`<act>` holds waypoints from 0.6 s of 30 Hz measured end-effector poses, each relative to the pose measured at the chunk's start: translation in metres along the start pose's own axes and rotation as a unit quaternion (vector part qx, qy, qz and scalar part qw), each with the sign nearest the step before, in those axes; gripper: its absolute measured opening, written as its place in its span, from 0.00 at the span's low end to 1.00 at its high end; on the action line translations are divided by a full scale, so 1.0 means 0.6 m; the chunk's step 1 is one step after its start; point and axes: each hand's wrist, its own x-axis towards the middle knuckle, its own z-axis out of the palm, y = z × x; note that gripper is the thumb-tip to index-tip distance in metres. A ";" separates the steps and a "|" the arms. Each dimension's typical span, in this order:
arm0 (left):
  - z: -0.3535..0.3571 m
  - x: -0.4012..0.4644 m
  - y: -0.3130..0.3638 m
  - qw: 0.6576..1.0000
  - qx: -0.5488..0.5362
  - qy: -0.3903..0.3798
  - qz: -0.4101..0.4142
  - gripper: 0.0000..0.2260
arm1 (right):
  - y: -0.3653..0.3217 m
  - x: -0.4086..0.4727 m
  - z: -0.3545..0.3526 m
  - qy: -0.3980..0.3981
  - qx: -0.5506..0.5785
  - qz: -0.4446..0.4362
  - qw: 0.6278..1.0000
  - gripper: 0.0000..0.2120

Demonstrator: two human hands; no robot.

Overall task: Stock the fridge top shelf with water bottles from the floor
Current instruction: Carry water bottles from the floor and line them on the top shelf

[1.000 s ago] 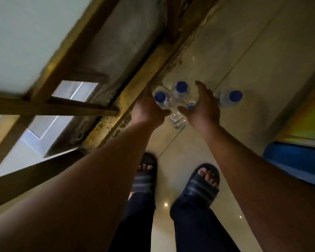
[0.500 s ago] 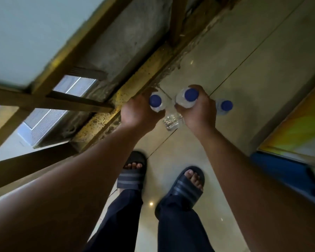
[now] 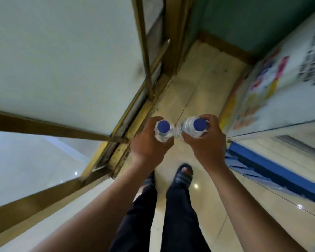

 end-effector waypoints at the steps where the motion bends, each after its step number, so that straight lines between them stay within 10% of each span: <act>1: -0.035 -0.024 0.031 1.000 -0.006 0.000 0.018 0.23 | -0.033 -0.020 -0.040 0.013 0.004 -0.010 1.000 0.25; 18: -0.251 -0.391 0.398 0.942 -0.110 0.041 0.313 0.27 | -0.219 -0.292 -0.545 0.156 0.146 -0.157 0.964 0.27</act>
